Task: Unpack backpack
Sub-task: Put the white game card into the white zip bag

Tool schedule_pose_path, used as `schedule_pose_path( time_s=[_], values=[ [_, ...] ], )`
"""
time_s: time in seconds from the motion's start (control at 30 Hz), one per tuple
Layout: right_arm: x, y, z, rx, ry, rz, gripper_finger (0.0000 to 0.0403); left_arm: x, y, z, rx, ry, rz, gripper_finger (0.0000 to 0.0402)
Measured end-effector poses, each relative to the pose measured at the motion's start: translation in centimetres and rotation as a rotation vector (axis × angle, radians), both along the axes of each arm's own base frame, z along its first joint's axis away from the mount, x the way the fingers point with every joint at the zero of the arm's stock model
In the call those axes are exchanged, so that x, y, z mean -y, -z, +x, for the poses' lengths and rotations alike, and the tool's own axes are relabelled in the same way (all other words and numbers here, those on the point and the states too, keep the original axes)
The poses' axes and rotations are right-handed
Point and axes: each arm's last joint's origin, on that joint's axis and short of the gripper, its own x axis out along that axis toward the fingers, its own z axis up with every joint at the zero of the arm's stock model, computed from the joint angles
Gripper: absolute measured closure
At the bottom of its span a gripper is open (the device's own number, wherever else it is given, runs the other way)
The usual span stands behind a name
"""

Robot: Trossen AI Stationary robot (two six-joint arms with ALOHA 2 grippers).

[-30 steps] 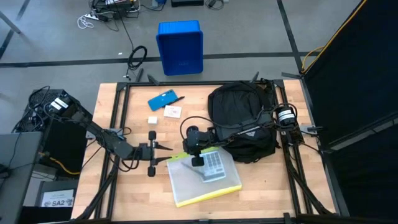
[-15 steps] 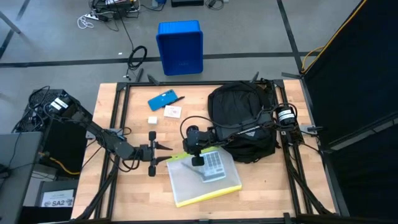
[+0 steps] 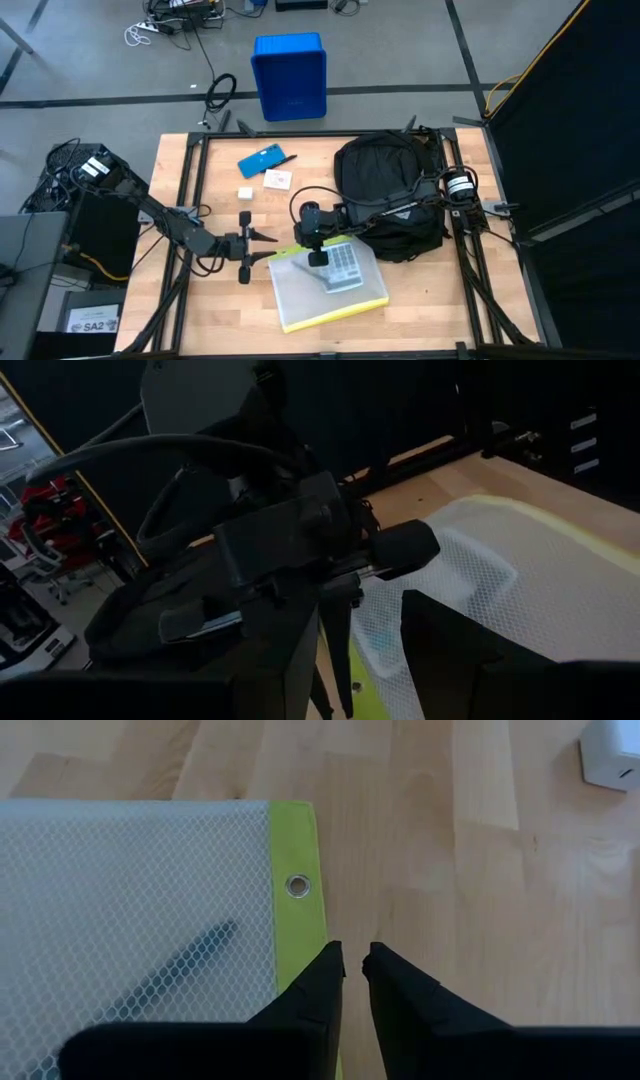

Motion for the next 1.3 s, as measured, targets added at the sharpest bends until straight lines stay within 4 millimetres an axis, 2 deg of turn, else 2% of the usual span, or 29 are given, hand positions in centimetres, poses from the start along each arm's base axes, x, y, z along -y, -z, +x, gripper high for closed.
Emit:
schedule_pose_path(
  time_s=[0.33, 1.3],
  values=[
    [0.3, 0.0, 0.0, 0.0, 0.004, -0.002, 0.0374, 0.0, -1.6, 0.0, 0.147, -0.008, -0.099, 0.0284],
    [0.2, 0.0, 0.0, -0.002, 0.007, 0.001, 0.0373, -0.1, -1.7, 0.0, 0.152, -0.012, -0.104, 0.0284]
  ],
)
